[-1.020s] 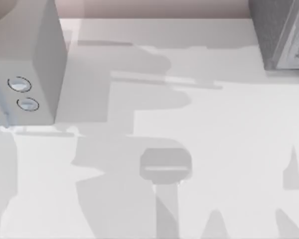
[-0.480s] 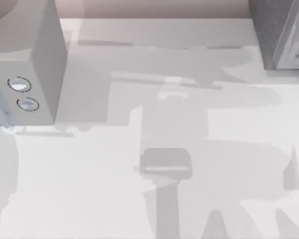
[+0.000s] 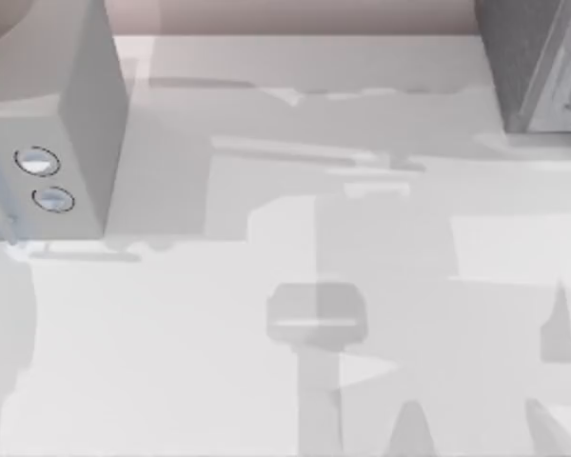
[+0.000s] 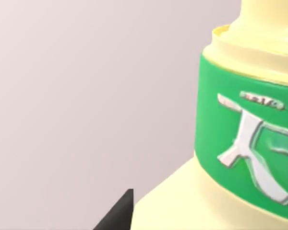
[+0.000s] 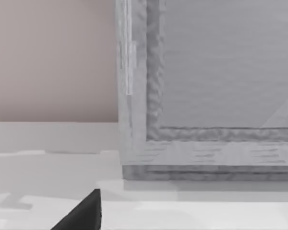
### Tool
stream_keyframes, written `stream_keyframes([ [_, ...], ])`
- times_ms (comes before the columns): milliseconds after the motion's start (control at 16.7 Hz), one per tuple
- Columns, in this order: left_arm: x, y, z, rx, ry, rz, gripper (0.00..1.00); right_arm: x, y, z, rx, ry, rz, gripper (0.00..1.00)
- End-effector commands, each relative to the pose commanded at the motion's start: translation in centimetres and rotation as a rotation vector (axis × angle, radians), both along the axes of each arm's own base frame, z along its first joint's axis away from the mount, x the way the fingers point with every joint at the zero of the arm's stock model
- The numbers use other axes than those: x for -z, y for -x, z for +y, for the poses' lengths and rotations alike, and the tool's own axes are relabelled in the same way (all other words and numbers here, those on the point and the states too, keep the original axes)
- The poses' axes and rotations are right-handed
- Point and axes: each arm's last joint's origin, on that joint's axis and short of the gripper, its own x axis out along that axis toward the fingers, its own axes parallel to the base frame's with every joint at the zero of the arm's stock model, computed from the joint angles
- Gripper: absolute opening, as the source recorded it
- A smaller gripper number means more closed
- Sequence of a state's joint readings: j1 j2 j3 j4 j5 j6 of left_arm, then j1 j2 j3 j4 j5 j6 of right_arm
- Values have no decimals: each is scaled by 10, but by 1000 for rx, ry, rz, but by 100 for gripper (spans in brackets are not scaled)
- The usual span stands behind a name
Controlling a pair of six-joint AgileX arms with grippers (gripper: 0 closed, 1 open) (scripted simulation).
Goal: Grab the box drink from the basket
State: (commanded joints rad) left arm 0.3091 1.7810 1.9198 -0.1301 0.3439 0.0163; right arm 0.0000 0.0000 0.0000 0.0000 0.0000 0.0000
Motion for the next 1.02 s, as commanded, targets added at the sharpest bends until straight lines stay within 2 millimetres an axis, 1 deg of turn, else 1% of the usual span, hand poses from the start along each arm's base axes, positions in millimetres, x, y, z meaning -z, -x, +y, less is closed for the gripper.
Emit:
stream_keyframes([
  [180,-1,1,1,-4,-3,-3,0,0,0,0,0,0,0,100],
  [300,-1,7,-3,-4,-2,-1,0,0,0,0,0,0,0,100],
  [360,-1,13,-7,-4,-1,0,0,0,0,0,0,0,0,100],
  [480,-1,31,-18,-4,2,5,0,0,0,0,0,0,0,100],
  [600,3,58,-33,-5,5,10,0,0,0,0,0,0,0,100],
  [780,17,110,-59,-6,7,13,0,0,0,0,0,0,0,100],
  [900,37,149,-76,-6,8,14,0,0,0,0,0,0,0,100],
  [1020,65,187,-90,-8,9,18,0,0,0,0,0,0,0,100],
])
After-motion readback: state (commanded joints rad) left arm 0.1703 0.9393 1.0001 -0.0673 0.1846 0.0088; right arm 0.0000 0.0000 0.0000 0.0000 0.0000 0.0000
